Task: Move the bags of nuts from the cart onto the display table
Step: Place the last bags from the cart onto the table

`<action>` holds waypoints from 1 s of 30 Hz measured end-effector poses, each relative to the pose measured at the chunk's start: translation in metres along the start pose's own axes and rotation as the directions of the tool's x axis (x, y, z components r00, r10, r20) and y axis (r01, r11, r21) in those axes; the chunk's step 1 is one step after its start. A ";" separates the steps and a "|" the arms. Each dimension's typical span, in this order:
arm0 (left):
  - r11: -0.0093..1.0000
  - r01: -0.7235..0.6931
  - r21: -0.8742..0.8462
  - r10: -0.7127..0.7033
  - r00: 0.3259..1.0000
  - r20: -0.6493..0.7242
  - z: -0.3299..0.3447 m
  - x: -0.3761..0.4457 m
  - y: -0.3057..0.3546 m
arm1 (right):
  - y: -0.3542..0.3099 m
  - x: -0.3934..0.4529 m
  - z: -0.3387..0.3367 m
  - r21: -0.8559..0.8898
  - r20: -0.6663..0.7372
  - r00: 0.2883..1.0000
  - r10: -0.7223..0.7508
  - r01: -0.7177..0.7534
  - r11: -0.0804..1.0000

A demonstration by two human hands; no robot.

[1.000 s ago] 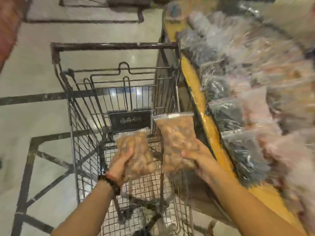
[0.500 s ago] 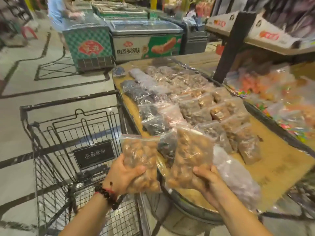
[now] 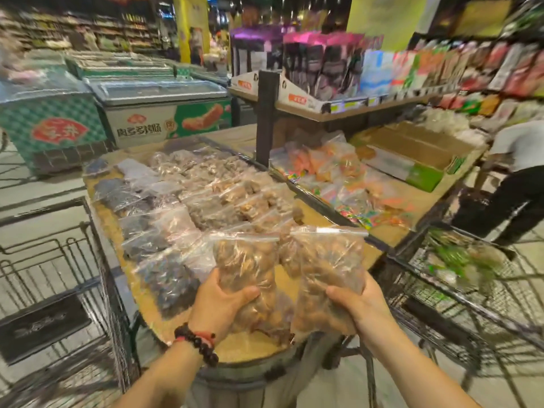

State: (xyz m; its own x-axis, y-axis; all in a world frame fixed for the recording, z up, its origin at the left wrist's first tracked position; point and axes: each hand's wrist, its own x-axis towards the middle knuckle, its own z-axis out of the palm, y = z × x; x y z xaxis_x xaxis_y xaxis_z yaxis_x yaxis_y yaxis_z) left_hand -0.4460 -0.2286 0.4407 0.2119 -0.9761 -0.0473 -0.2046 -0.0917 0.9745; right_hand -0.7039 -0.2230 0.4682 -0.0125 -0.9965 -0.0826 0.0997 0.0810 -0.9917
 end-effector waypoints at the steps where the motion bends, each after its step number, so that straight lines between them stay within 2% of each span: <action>1: 1.000 -0.002 -0.004 0.002 1.000 0.012 0.009 0.005 0.003 | -0.002 0.006 -0.009 -0.017 -0.021 1.000 -0.012 0.011 1.000; 5: 0.999 -0.001 -0.040 0.002 1.000 0.020 0.045 0.030 0.011 | -0.001 0.043 -0.046 -0.074 -0.084 0.996 -0.042 0.035 0.997; 14: 0.986 0.050 -0.159 -0.052 0.999 -0.011 0.132 0.131 0.016 | -0.009 0.178 -0.099 -0.155 0.041 0.999 -0.017 0.023 0.988; 19: 0.978 0.123 -0.170 -0.133 0.990 -0.049 0.180 0.181 0.013 | 0.002 0.248 -0.128 -0.144 0.141 0.987 0.072 -0.051 0.988; 24: 0.957 0.205 -0.205 -0.228 0.969 -0.091 0.230 0.221 0.011 | 0.028 0.307 -0.164 -0.136 0.119 0.973 0.200 -0.184 0.974; 27: 0.941 0.250 -0.227 -0.283 0.951 -0.124 0.257 0.247 0.017 | 0.035 0.334 -0.184 -0.073 0.204 0.942 0.267 -0.257 0.964; 30: 0.911 0.291 -0.292 -0.345 0.926 -0.151 0.287 0.276 0.015 | 0.044 0.363 -0.201 -0.104 0.260 0.927 0.272 -0.253 0.962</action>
State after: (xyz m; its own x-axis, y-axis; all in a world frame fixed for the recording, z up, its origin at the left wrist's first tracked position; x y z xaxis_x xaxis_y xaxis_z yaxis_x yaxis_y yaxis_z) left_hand -0.6647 -0.5555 0.3794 0.4113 -0.8430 -0.3466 0.1547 -0.3102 0.9380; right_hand -0.9040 -0.5770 0.3749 0.2744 -0.9067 -0.3203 -0.0040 0.3320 -0.9433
